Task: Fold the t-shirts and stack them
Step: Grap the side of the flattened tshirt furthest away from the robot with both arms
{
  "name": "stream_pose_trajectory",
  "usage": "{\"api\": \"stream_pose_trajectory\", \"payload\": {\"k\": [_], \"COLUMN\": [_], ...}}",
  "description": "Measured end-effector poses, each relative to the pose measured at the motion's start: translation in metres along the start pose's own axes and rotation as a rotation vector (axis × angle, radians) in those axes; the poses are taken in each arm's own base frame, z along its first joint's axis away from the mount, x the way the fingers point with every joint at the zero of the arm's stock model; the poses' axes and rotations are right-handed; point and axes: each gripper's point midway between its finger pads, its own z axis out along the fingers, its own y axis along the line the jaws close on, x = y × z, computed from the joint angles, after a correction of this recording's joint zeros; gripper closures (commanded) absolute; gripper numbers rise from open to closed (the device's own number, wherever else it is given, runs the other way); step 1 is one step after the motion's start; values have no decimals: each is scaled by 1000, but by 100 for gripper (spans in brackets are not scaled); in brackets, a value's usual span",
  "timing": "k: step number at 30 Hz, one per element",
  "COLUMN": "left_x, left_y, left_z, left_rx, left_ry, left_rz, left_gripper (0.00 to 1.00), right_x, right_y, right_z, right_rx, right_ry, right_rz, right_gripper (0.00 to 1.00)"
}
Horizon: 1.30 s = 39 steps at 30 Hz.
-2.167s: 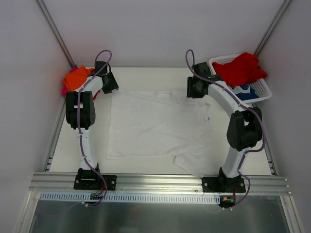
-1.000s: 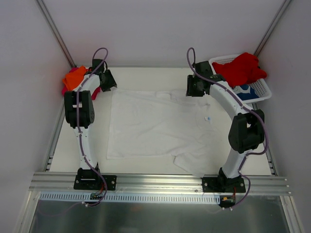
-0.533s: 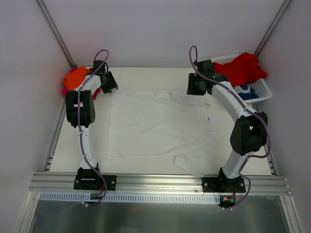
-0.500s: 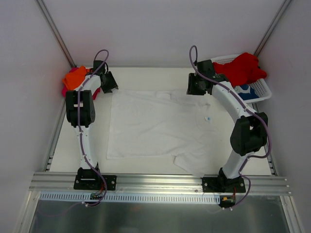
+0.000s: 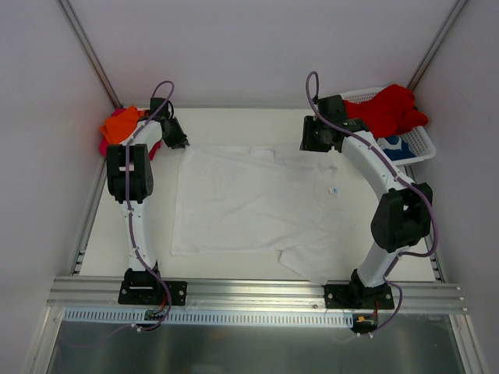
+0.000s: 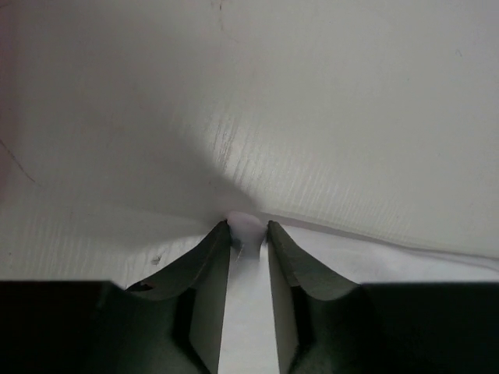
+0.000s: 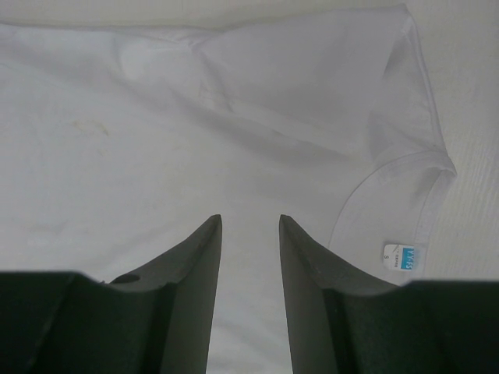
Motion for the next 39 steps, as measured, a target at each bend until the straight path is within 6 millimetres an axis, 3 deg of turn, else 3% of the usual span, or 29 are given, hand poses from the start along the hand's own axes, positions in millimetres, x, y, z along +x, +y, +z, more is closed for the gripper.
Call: {"api": "stream_pose_trajectory", "payload": {"k": [1,3,7,19,23,31,39], "left_x": [1,2,3,7,7,8,8], "left_y": [0,0,-1,0,0,0,0], "left_z": [1,2,2,3,3,3,3], "left_rx": [1,1,7,12,11,12,14], "left_ry": [3,9,13,23,24,23,21], "left_rz": [-1,-9,-7,-8,-8,-8,-7], "left_gripper": [93,100,100,100,100,100,100], "right_x": [0,0,7,57,53,44,40], "right_y": [0,0,-2,-32,-41,-61,-71], "right_z": [0,-1,2,23,34,74,85], "right_rx": [0,-1,5,66,75,65,49], "right_ry": [-1,-2,11,128,130,161,160], "right_rz": [0,1,4,65,88,169,226], "right_gripper": [61,61,61,61,61,63,63]}}
